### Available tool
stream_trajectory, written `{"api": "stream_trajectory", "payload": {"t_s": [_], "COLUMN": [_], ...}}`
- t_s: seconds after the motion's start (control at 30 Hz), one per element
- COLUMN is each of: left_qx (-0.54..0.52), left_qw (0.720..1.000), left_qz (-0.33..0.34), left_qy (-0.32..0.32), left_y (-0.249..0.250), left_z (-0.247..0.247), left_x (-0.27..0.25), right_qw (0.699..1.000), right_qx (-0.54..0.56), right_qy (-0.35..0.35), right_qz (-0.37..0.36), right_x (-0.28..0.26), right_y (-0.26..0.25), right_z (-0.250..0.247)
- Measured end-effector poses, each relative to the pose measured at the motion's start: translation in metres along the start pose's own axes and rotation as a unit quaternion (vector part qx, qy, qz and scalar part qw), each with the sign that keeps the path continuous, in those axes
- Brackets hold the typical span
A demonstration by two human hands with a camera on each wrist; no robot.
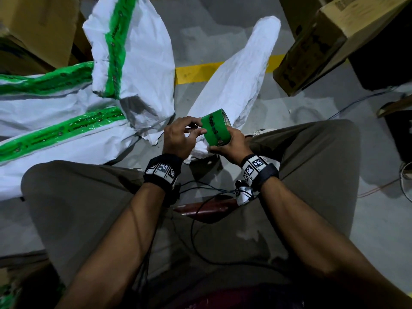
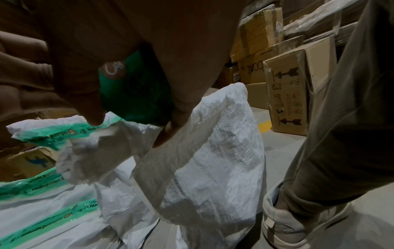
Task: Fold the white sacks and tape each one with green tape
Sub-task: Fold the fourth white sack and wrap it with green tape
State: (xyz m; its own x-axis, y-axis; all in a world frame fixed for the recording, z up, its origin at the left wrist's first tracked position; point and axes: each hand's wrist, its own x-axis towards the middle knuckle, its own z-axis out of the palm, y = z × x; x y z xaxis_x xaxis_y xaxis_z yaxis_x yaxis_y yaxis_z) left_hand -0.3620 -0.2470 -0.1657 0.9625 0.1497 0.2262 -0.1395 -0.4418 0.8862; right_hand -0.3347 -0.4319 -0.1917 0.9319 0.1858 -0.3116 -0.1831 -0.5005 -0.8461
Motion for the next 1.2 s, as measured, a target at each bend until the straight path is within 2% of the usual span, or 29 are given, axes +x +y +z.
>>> {"api": "stream_trajectory", "payload": {"t_s": [0.13,0.33,0.67,1.07,1.2], "left_qx": [0.005,-0.026,-0.059,-0.033,-0.026], "left_qw": [1.0,0.997,0.991,0.995,0.994], "left_qz": [0.006,-0.059,-0.108,-0.089,-0.097], "left_qy": [0.011,0.032,0.052,0.029,0.042], "left_y": [0.001,0.0,0.004,0.007,0.005], "left_z": [0.002,0.007,0.009,0.005,0.005], "left_x": [-0.001,-0.001,-0.003,-0.005,-0.006], "right_qw": [1.0,1.0,0.998,0.996,0.996], "right_qx": [-0.013,-0.018,-0.057,-0.08,-0.085], "right_qy": [0.01,0.019,0.025,0.025,0.027], "right_qz": [-0.002,0.003,-0.002,-0.013,-0.026], "right_x": [-0.002,-0.003,-0.009,-0.013,-0.016], "right_y": [-0.002,-0.007,-0.016,-0.021,-0.027], "right_z": [-0.001,-0.001,-0.003,-0.003,-0.007]}}
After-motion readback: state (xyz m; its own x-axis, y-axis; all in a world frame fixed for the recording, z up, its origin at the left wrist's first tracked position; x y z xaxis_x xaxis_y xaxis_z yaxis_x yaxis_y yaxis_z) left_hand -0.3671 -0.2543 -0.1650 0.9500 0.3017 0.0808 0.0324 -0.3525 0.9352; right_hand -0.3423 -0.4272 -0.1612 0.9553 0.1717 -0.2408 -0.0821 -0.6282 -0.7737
